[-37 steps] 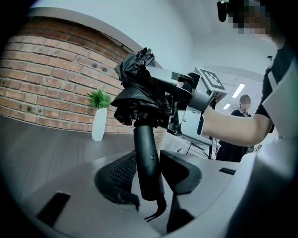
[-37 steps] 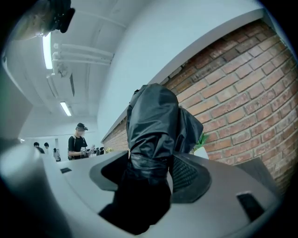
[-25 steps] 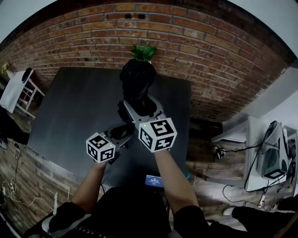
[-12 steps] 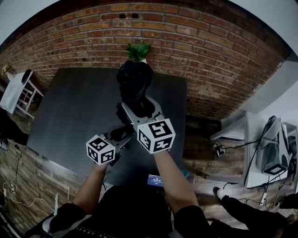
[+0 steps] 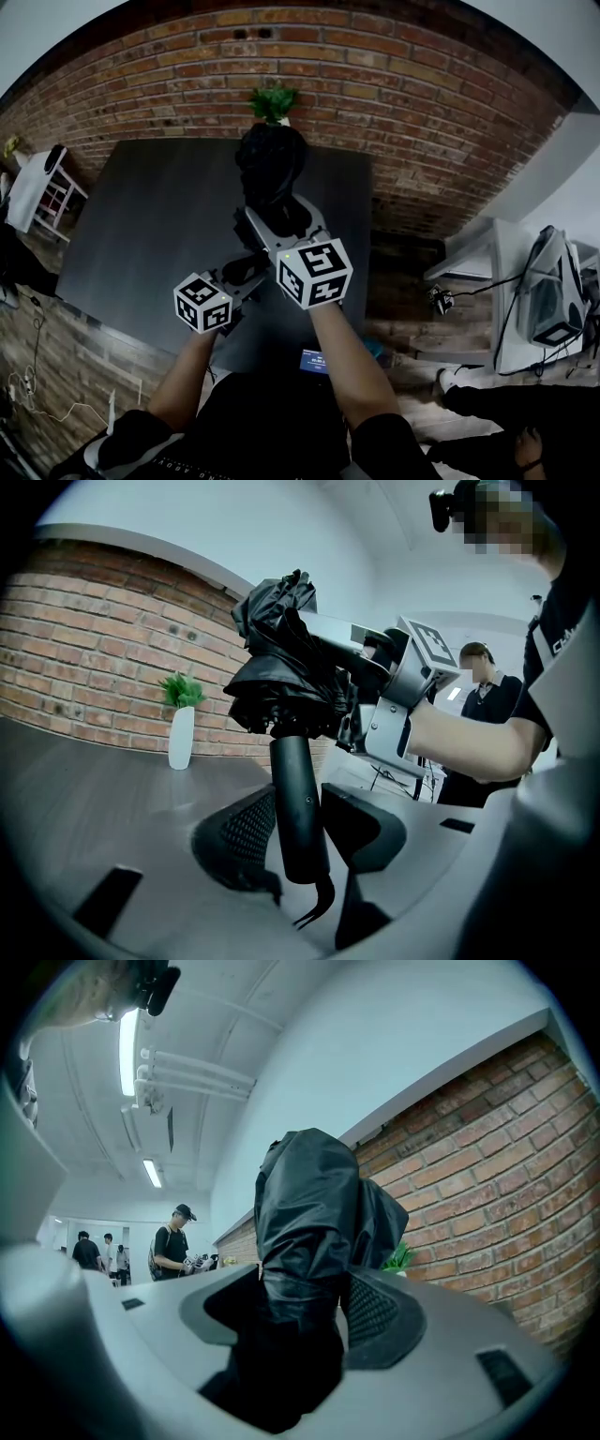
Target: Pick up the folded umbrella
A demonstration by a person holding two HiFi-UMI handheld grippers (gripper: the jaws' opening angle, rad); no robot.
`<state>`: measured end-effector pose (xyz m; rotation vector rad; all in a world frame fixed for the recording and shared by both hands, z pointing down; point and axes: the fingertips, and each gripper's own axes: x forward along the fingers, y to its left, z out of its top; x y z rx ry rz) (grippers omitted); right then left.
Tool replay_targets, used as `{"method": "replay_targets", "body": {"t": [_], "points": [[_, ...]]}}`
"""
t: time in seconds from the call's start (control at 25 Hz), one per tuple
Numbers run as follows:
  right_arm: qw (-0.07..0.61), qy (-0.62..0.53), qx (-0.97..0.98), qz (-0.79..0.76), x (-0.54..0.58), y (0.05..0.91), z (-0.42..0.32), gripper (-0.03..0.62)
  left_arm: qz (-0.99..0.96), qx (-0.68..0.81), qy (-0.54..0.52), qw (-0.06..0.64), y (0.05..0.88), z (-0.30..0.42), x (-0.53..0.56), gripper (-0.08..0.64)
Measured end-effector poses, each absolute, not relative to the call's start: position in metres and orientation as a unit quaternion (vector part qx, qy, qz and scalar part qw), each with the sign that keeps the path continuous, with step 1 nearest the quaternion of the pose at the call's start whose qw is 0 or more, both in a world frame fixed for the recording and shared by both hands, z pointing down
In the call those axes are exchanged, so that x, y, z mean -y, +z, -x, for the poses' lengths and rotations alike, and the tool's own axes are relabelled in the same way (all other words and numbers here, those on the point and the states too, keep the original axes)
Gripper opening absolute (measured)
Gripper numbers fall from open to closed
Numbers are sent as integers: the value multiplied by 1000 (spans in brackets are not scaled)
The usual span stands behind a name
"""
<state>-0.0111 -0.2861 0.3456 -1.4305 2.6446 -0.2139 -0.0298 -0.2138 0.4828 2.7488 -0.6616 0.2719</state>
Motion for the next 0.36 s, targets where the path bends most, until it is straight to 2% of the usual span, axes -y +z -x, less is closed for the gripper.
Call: {"method": "replay_targets", "body": {"t": [0.36], "points": [[65, -79, -875, 473, 280, 349, 9, 284, -956, 231, 98, 152, 485, 29, 207, 156]]}}
